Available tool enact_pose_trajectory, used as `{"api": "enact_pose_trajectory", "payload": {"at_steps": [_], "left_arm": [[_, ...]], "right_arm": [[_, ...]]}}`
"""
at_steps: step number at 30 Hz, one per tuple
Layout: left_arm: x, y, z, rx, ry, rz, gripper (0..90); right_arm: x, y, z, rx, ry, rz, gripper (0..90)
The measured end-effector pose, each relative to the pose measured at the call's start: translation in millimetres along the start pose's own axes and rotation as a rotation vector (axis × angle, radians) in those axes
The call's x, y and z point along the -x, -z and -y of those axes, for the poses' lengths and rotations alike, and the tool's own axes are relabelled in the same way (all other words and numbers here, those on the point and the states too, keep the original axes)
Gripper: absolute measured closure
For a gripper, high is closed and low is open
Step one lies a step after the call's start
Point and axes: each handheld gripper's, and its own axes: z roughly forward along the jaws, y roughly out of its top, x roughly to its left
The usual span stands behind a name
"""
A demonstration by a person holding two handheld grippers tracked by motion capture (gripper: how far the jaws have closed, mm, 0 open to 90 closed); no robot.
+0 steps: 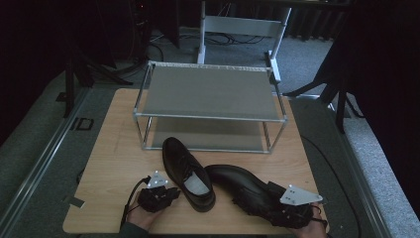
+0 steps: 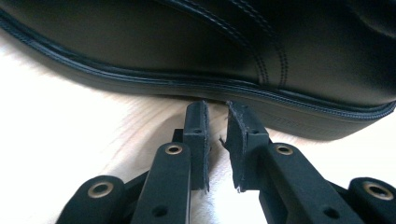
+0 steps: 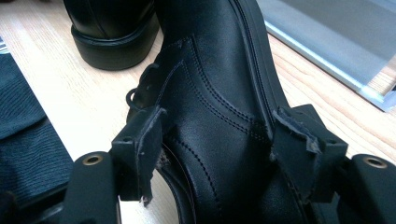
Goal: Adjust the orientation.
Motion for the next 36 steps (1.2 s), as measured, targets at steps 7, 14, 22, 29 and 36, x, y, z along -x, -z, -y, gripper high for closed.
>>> {"api": "enact_pose_trajectory", "payload": {"at_steps": [7,14,22,29,36], "left_arm": [[-1.2,0.5,-0.4,0.002,0.002,-0.009,77.8],[-0.4,0.4,-0.5,-0.001,-0.005,-0.015,77.4],[-0.4,-0.6,-0.9,-0.006,-0.007,-0.016,77.4],[-0.2,-1.7,-0.9,-0.012,-0.006,-0.015,77.2],[0.1,-1.9,-1.0,-0.013,-0.009,-0.015,77.2]], "right_arm": [[3.0,-0.1,-0.2,0.007,-0.002,-0.005,33.2],[8.0,-0.4,-1.4,0.015,-0.011,-0.005,33.9],[18.5,1.4,-1.9,0.057,-0.064,-0.015,38.1],[30.8,4.4,-8.6,0.082,-0.077,0.004,49.6],[44.7,-3.2,-16.1,0.032,-0.052,0.104,53.6]]}}
